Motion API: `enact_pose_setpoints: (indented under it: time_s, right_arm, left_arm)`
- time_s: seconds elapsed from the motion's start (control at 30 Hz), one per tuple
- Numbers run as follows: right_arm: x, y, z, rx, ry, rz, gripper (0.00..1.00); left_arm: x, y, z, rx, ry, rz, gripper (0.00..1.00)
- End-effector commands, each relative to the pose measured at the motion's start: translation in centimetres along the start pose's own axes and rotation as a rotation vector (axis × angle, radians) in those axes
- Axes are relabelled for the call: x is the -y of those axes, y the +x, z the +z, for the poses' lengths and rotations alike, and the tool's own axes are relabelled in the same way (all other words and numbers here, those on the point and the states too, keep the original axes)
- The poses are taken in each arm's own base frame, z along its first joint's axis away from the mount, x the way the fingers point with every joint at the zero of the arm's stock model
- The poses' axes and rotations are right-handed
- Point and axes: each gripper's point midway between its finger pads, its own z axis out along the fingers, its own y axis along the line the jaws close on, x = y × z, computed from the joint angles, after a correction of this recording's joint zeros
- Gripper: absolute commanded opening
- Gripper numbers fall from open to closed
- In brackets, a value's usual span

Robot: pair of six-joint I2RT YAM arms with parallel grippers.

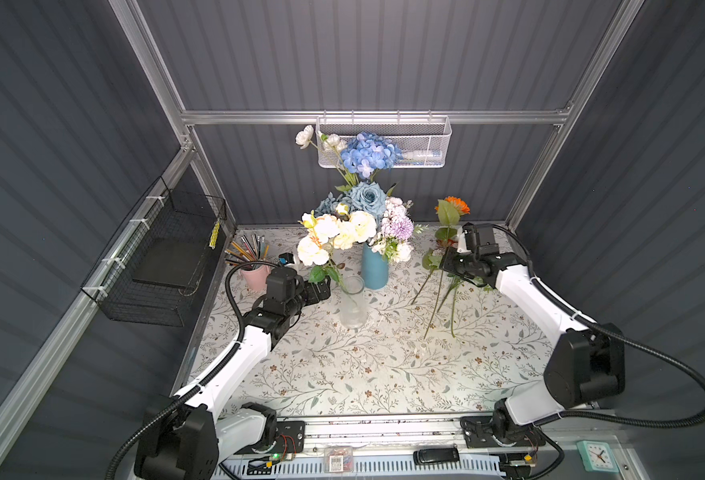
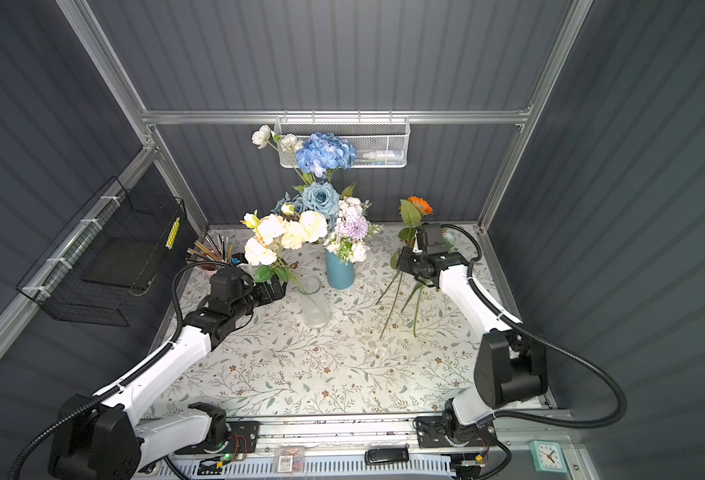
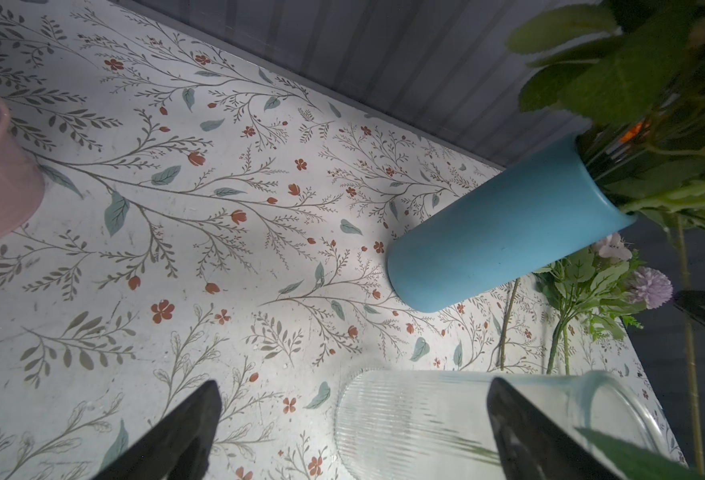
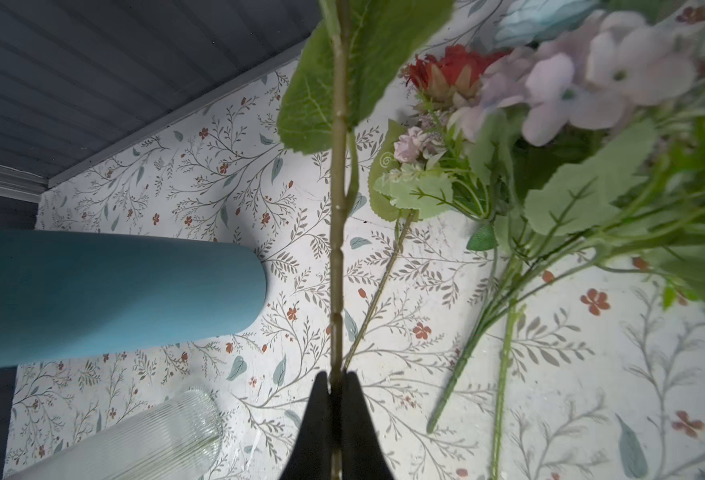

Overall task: Arrange the flowers into the vase
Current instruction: 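Lift the orange gerbera upward and carry it toward the glass vase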

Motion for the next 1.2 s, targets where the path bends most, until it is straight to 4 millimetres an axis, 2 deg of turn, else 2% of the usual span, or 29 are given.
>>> enact_pose_setpoints:
  time_s: [0.0,0.13,0.33,0.53,0.6,0.7,0.73,0.77,0.87,1.0,1.1,1.17]
  right_arm:
    - [-1.3,-1.0,-4.0,0.083,-0.062,-0.015,0.0]
    - [-3.7,-1.6,-9.1,0.188,-0.174,-0.055,0.0]
    - [-9.5,-3.4,-17.0,0.409,-0.352,-0.172,0.0]
    - [-16.9,-3.8,-22.0,0.529,-0.522,-0.372,0.0]
    - [-19.1,-3.9,-23.0,0.571,-0.582,-0.409,0.0]
    - [-22.4,-3.6,-24.7,0.633,-0.66,-0.488,0.0]
    - [-23.7,-3.3,-24.0,0.637,-0.677,-0.526,0.0]
    - [-24.6,-3.3,-24.1,0.667,-0.691,-0.552,0.0]
    - [-26.8,-3.1,-24.6,0.751,-0.732,-0.63,0.0]
    - [-28.4,-4.0,-24.6,0.814,-0.737,-0.669,0.0]
    - [-29.3,-4.5,-24.1,0.836,-0.734,-0.684,0.0]
    - [-29.6,-4.6,-23.6,0.852,-0.734,-0.689,0.0]
  left_arm:
    - [0.2,0.1,-0.6,0.02,0.016,0.011,1.0]
    - [0.3,1.0,-1.2,-0.008,0.031,0.029,1.0]
    - [0.9,2.3,-1.9,-0.075,0.071,0.03,1.0]
    - [1.7,2.9,-2.4,-0.105,0.122,0.042,1.0]
    - [2.2,2.9,-2.7,-0.111,0.141,0.048,1.0]
    - [4.0,2.8,-3.2,-0.116,0.244,0.083,1.0]
    - [4.7,2.7,-3.4,-0.119,0.284,0.096,1.0]
    - [5.9,3.1,-3.7,-0.141,0.357,0.107,1.0]
    - [7.9,3.3,-4.5,-0.185,0.467,0.124,1.0]
    - [8.9,3.2,-5.8,-0.214,0.507,0.155,1.0]
    - [9.5,1.7,-6.5,-0.164,0.51,0.166,1.0]
    - [9.5,-0.1,-6.7,-0.103,0.476,0.177,1.0]
